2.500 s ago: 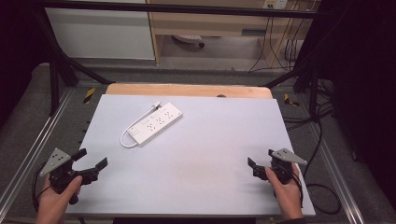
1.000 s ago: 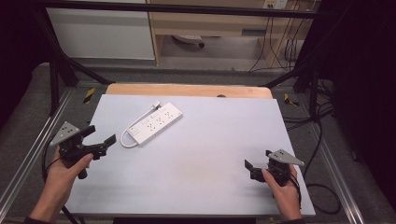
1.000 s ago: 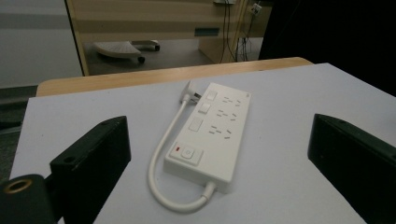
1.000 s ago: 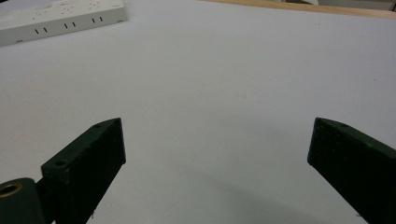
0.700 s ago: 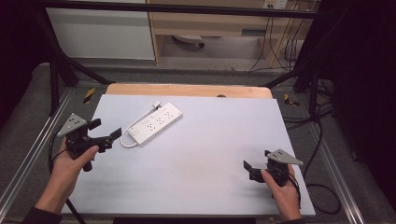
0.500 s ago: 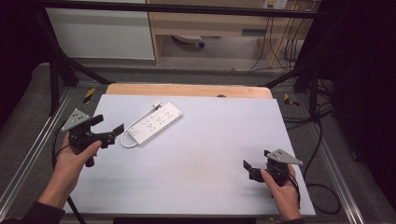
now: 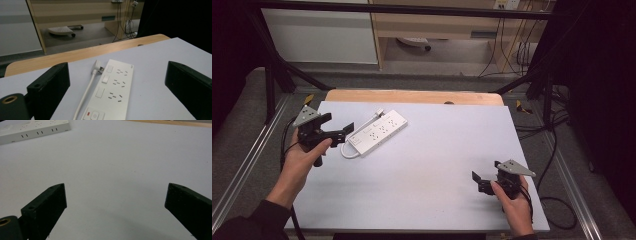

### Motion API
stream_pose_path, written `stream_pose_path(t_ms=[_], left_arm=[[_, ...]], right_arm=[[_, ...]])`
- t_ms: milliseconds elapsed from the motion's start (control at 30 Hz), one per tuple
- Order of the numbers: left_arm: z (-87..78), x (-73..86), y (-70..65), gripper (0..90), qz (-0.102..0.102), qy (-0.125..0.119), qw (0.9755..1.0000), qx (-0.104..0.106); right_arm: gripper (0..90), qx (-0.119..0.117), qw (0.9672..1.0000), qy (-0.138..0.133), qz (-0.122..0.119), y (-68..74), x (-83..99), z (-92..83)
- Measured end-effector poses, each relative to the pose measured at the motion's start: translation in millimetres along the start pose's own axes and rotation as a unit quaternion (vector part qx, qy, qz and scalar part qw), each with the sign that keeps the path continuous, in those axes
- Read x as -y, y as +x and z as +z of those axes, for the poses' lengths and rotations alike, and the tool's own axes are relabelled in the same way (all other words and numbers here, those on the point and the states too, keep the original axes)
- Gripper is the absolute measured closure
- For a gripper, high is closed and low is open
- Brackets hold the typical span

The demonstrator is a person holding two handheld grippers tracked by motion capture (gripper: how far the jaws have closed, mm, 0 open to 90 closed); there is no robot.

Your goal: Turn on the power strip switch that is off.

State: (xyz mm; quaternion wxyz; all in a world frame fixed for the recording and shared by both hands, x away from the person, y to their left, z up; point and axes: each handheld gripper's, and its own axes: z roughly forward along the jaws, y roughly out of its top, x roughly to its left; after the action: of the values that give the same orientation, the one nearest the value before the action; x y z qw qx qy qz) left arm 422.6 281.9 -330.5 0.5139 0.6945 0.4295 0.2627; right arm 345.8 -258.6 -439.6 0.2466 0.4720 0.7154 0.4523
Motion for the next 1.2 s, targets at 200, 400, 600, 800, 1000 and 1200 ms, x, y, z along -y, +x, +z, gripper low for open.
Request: stream_pose_path(t_ms=[200, 400, 600, 800, 1000, 1200], left_arm=[[13.6, -3.8, 0.0, 6.2, -0.005, 0.0, 1.0, -0.003], [27.9, -4.8, -2.2, 7.1, -0.002, 0.007, 1.0, -0.004], [39.0, -5.9, -4.5, 7.0, 0.0, 0.012, 0.9999, -0.004], [47.0, -7.5, -5.9, 6.3, -0.001, 0.015, 0.9999, -0.007], [55.1, -7.6, -6.2, 5.6, -0.003, 0.018, 0.9998, -0.005], [63.6, -9.7, -6.5, 6.0, -0.002, 0.019, 0.9998, -0.007]], right_arm=[[3.9, -0.001, 1.0, -0.002, 0.003, 0.1, -0.3, -0.2], [3.9, -0.001, 1.0, -0.003, 0.001, 1.2, -0.5, -0.7], [3.8, -0.002, 1.0, -0.003, 0.0, 1.7, -0.5, -0.8], [3.5, -0.002, 1.0, -0.003, 0.001, 1.6, -0.5, -0.5], [3.3, -0.001, 1.0, -0.004, 0.002, 1.8, -0.6, -1.0], [3.2, -0.001, 1.0, -0.007, 0.003, 1.5, -0.6, -0.9]])
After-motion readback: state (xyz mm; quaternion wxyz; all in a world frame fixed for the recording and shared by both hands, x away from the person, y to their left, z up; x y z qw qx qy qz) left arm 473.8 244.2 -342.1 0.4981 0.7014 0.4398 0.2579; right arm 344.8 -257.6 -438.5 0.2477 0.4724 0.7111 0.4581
